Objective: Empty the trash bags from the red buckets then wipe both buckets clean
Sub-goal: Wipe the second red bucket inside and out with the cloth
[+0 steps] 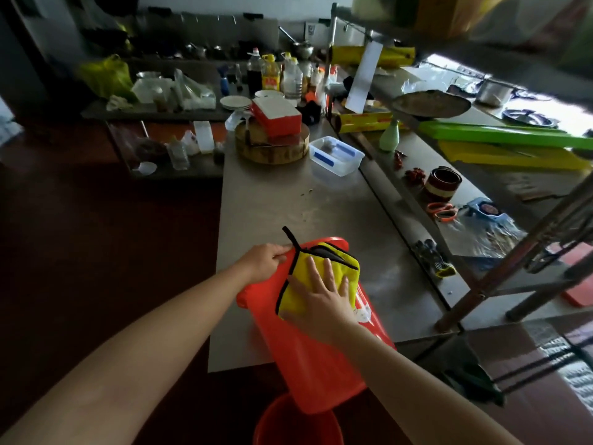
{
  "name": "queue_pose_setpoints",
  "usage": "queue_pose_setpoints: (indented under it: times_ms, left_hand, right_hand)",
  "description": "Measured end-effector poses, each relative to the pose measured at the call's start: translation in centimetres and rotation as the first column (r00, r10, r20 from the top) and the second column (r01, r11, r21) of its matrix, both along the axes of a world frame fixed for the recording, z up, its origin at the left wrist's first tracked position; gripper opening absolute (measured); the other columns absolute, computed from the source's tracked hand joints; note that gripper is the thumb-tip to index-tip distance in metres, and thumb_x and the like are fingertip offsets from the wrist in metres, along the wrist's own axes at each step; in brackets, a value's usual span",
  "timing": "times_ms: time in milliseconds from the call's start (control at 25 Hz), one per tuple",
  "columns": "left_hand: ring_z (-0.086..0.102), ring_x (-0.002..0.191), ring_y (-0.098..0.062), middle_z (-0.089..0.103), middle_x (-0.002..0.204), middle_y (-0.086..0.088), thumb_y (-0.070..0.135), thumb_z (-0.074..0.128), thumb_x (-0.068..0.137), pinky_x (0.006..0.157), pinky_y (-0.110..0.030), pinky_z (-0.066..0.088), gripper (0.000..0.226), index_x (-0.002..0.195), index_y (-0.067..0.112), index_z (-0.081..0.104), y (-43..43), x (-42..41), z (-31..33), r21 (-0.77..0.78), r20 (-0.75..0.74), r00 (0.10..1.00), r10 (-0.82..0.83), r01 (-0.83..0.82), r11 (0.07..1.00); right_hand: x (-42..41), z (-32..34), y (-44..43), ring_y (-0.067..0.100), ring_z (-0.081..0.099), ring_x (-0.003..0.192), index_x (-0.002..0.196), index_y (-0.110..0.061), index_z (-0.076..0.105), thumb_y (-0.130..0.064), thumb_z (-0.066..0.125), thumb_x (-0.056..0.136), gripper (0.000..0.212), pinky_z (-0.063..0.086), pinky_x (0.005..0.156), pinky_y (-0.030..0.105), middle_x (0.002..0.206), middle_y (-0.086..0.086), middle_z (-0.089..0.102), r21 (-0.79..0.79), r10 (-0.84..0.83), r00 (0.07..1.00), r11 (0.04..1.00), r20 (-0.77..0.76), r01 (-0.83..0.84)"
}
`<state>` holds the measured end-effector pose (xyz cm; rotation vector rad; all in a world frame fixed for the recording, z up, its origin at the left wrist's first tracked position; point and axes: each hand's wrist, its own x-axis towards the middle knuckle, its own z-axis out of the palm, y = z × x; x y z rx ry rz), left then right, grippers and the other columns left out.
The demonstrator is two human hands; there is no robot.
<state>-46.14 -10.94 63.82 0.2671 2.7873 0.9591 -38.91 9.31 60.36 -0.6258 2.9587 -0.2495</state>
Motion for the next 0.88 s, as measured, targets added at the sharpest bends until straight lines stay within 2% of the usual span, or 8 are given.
queue_pose_setpoints:
  times_ms: [160, 280, 360, 440, 520, 680, 760, 880]
  left_hand:
    - [0.049, 0.134, -0.019, 0.057, 0.144, 0.003, 0.024, 0.051, 0.104, 0.107, -0.024, 0.037, 0.037, 0.14, 0.028, 0.058, -1.1, 0.5, -0.1, -0.019, 0.01, 0.999, 0.043, -0.043, 0.999]
    - [0.052, 0.132, -0.016, 0.059, 0.14, 0.002, 0.019, 0.053, 0.103, 0.103, -0.017, 0.036, 0.038, 0.139, 0.027, 0.059, -1.5, 1.8, -0.4, 0.042, -0.027, 0.994, 0.103, -0.101, 0.994]
    - [0.056, 0.128, -0.014, 0.06, 0.138, 0.0, 0.015, 0.054, 0.102, 0.107, -0.022, 0.041, 0.042, 0.142, 0.028, 0.055, -1.8, 2.8, -0.9, 0.063, -0.068, 0.992, 0.104, -0.1, 0.993]
    - [0.058, 0.124, -0.009, 0.061, 0.137, -0.001, 0.008, 0.052, 0.101, 0.107, -0.024, 0.044, 0.047, 0.143, 0.028, 0.052, -2.2, 3.8, -1.5, 0.097, -0.084, 0.987, 0.135, -0.127, 0.987]
    - [0.058, 0.12, -0.005, 0.062, 0.136, -0.002, 0.004, 0.051, 0.101, 0.107, -0.021, 0.043, 0.048, 0.144, 0.028, 0.05, -2.6, 4.3, -2.0, 0.115, -0.084, 0.982, 0.166, -0.156, 0.981]
    - [0.059, 0.122, -0.009, 0.062, 0.137, 0.0, 0.011, 0.049, 0.104, 0.108, -0.026, 0.044, 0.05, 0.145, 0.038, 0.045, -2.7, 4.5, -2.7, 0.053, -0.079, 0.979, 0.187, -0.183, 0.982]
    - [0.059, 0.124, -0.012, 0.063, 0.136, -0.002, 0.01, 0.048, 0.104, 0.11, -0.03, 0.044, 0.051, 0.145, 0.039, 0.045, -2.5, 4.1, -2.6, 0.043, -0.065, 0.978, 0.2, -0.197, 0.979]
    - [0.058, 0.126, -0.015, 0.062, 0.137, -0.006, 0.009, 0.048, 0.104, 0.111, -0.031, 0.043, 0.049, 0.145, 0.036, 0.046, -2.0, 3.4, -1.9, 0.049, -0.029, 0.983, 0.183, -0.181, 0.982]
  right_hand:
    - [-0.4, -0.4, -2.5, 0.028, -0.027, 0.151, 0.159, -0.042, 0.0, -0.082, 0.024, 0.087, 0.086, -0.013, 0.116, 0.068, 0.166, -0.011, -0.021, 0.013, 0.005, 0.996, 1.0, -0.092, -0.004]
    - [-1.1, -0.8, -1.8, 0.024, -0.018, 0.154, 0.159, -0.044, 0.003, -0.081, 0.018, 0.091, 0.079, -0.009, 0.118, 0.066, 0.167, -0.015, -0.013, -0.023, -0.008, 0.991, 1.0, -0.134, 0.005]
    - [-2.0, -1.3, -0.4, 0.026, -0.013, 0.155, 0.157, -0.049, 0.006, -0.083, 0.021, 0.088, 0.078, -0.002, 0.117, 0.068, 0.168, -0.016, -0.008, -0.058, -0.037, 0.991, 0.998, -0.132, 0.03]
    - [-3.6, -1.7, 1.5, 0.025, -0.006, 0.156, 0.154, -0.054, 0.007, -0.085, 0.024, 0.085, 0.077, 0.009, 0.117, 0.066, 0.168, -0.017, -0.002, -0.143, -0.131, 0.99, 0.982, -0.057, 0.122]
    - [-5.8, -2.2, 3.7, 0.022, 0.003, 0.156, 0.152, -0.057, 0.008, -0.088, 0.026, 0.082, 0.079, 0.018, 0.12, 0.058, 0.167, -0.018, 0.003, -0.263, -0.228, 0.967, 0.932, 0.112, 0.25]
    - [-8.6, -3.0, 7.1, 0.018, 0.022, 0.152, 0.156, -0.048, 0.02, -0.08, 0.034, 0.089, 0.075, 0.027, 0.12, 0.045, 0.167, -0.011, 0.017, -0.413, -0.266, 0.878, 0.803, 0.399, 0.431]
    - [-8.7, -2.7, 7.0, 0.019, 0.021, 0.153, 0.157, -0.046, 0.019, -0.077, 0.033, 0.092, 0.073, 0.026, 0.12, 0.045, 0.168, -0.009, 0.017, -0.418, -0.267, 0.866, 0.79, 0.422, 0.448]
    - [-6.3, -1.8, 4.4, 0.027, 0.006, 0.155, 0.155, -0.05, 0.007, -0.083, 0.024, 0.083, 0.08, 0.018, 0.12, 0.054, 0.169, -0.011, 0.002, -0.31, -0.308, 0.913, 0.87, 0.266, 0.383]
